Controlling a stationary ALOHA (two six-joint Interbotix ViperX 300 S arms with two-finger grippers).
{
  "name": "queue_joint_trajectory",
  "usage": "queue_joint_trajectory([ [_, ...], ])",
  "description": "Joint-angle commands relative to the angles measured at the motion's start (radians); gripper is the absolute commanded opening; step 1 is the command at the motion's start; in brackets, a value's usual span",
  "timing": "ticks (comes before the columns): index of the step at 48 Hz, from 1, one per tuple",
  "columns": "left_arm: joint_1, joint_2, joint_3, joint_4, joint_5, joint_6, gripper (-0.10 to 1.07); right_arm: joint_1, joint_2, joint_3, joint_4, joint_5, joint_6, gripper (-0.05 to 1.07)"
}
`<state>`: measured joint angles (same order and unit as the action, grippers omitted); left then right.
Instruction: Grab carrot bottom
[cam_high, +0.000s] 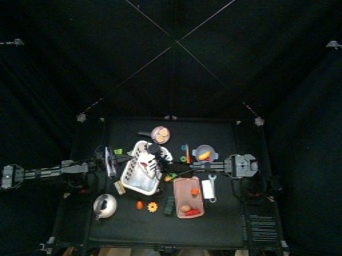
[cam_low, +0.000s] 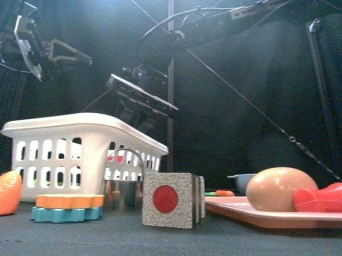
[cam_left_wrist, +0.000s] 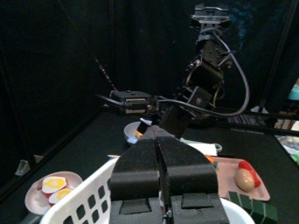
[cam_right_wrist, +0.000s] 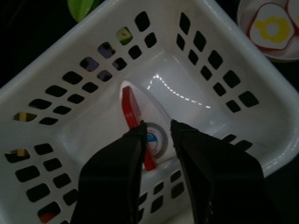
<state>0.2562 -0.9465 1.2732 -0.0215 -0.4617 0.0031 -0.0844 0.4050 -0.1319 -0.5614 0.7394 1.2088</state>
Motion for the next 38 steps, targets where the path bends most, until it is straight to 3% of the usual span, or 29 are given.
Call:
queue_joint_trajectory([
  [1, 0.003, 0.002, -0.014, 0.002, -0.005, 0.000, 0.00, 0.018, -0.087, -0.021, -0.002, 0.028, -0.037, 0.69],
  [22, 0.003, 0.002, -0.012, -0.002, 0.000, 0.000, 0.00, 0.141, -0.181, 0.025, 0.000, 0.341, -0.083, 0.69],
  [38, 0.003, 0.003, -0.011, 0.000, 0.009, 0.000, 0.00, 0.207, -0.293, 0.152, 0.032, 0.420, -0.046, 0.69],
])
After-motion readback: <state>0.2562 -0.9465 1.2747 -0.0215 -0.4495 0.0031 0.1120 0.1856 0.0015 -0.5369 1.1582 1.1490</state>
